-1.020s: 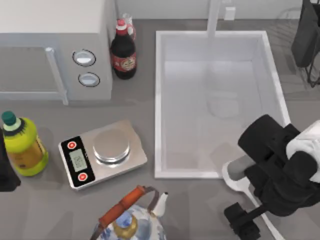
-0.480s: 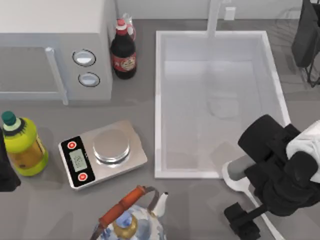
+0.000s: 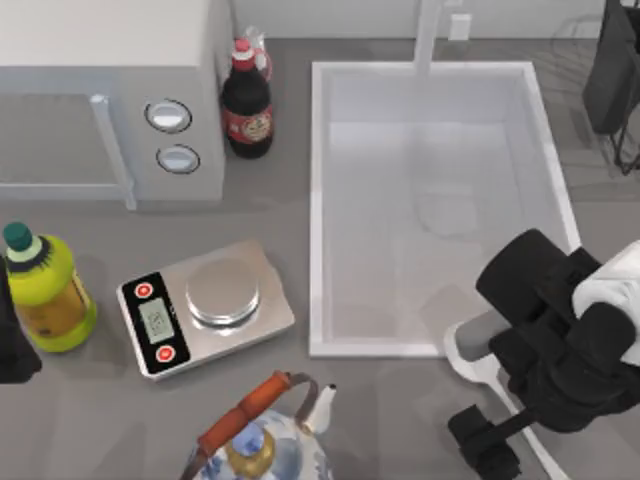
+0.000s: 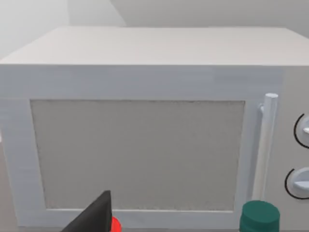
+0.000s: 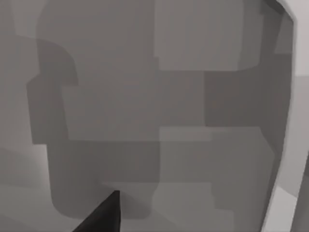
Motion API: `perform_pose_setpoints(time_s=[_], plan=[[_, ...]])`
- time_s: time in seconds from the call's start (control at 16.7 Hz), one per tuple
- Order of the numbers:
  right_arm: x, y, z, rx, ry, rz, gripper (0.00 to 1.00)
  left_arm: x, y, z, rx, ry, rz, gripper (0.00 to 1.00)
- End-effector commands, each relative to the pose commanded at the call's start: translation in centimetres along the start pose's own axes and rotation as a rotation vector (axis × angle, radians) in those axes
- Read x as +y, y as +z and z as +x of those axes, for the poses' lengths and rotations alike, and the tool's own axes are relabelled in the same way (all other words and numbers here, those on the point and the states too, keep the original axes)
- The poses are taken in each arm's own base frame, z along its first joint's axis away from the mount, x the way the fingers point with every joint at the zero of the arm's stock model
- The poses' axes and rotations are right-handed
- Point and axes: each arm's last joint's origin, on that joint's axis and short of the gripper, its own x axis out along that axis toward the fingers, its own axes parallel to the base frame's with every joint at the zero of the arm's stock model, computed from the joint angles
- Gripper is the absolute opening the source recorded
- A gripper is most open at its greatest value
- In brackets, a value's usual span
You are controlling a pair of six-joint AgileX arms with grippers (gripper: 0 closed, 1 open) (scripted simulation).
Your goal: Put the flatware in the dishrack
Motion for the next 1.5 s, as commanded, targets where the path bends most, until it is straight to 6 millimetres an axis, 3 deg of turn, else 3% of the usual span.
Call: perform_pose_setpoints(time_s=[0.06,0.12,0.3,0.42,0.72,1.08,1.2,1.5], plan=[[0.0,0.0,0.0,0.0,0.0,0.0,0.0,0.0,0.0,0.0,0.0,0.0,0.0,1.0],[0.1,0.2,-2.0,-0.031,0.02,-0.001,0.0,0.0,0.0,0.0,0.0,0.0,0.0,1.0],[0.2,0.7,-2.8,-0.035,0.02,-0.003,0.0,0.0,0.0,0.0,0.0,0.0,0.0,1.0],[0.4,1.7,-4.6,-0.04,0.021,-0.003,0.0,0.0,0.0,0.0,0.0,0.0,0.0,1.0],[0.4,2.9,-12.0,-0.006,0.015,-0.002,0.0,0.0,0.0,0.0,0.0,0.0,0.0,1.0],[-0.2,1.4,-20.8,-0.017,0.018,-0.003,0.0,0.0,0.0,0.0,0.0,0.0,0.0,1.0],[-0.3,1.0,-21.9,-0.031,0.02,-0.002,0.0,0.0,0.0,0.0,0.0,0.0,0.0,1.0],[-0.2,1.0,-21.8,-0.029,0.021,-0.003,0.0,0.0,0.0,0.0,0.0,0.0,0.0,1.0]])
